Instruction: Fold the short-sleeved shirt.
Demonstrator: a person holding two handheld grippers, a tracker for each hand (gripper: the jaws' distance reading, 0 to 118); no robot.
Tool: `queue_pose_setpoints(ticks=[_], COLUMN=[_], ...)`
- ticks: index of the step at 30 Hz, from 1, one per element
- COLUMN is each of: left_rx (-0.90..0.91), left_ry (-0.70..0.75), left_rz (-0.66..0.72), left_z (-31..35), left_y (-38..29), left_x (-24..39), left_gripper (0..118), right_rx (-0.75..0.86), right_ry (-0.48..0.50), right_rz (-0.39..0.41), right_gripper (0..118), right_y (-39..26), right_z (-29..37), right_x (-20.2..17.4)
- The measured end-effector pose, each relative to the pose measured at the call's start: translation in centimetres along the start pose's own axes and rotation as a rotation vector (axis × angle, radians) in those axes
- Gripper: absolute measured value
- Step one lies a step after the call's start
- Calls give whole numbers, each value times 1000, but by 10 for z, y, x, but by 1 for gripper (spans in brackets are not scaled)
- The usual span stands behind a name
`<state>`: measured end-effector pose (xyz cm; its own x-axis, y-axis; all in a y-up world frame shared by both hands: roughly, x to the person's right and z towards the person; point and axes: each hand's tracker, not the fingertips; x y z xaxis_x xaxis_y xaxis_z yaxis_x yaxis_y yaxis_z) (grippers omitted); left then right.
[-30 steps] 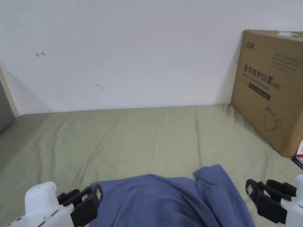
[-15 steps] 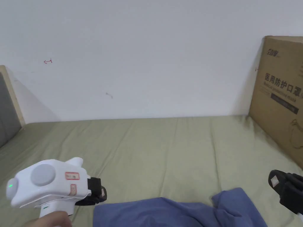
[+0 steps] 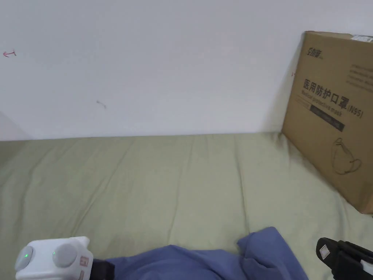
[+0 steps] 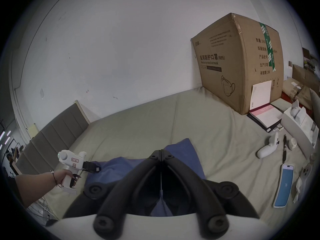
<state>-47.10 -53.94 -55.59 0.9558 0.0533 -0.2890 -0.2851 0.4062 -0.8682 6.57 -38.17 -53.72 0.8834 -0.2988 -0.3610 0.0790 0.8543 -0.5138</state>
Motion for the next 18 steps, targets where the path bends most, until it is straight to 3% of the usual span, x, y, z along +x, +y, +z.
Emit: queue_pose_setpoints(ticks=[3,5,6,7,8,9,10,11,13,18], left_rx=[-23,43,107,164,200,213,237,256,247,240], left_ry=[5,10,24,52,64,24,-59,-81,-88,-92], left_rz=[40,13,4,7,17,38,93,122,141,115], left_z=[0,13,24,37,47,57,67,77,99,124], left_y=[0,-1,-4,-6,-9,-13,-19,-24,-33,-53], left_x=[3,-1,-3,-5,-8,-14,-18,-23,-24,-26], left_gripper=[118,105,86,42,1,0,0,0,0,0], right_rx=[-13,-39,-58,-101,-156,-207,-285,-346,-384,-586], right_ry=[-11,-25,-23,-14,-22,-57,-87,-82,-82,-235], right_rz=[-1,1,6,9,10,-1,-15,-30,-57,62], right_gripper=[0,0,0,1,15,53,108,114,114,112], right_y=[4,8,10,13,16,18,18,16,14,5], right_z=[-4,-14,-21,-32,-47,-64,-83,-99,-131,-219], right_x=[12,20,26,32,38,43,49,57,68,90])
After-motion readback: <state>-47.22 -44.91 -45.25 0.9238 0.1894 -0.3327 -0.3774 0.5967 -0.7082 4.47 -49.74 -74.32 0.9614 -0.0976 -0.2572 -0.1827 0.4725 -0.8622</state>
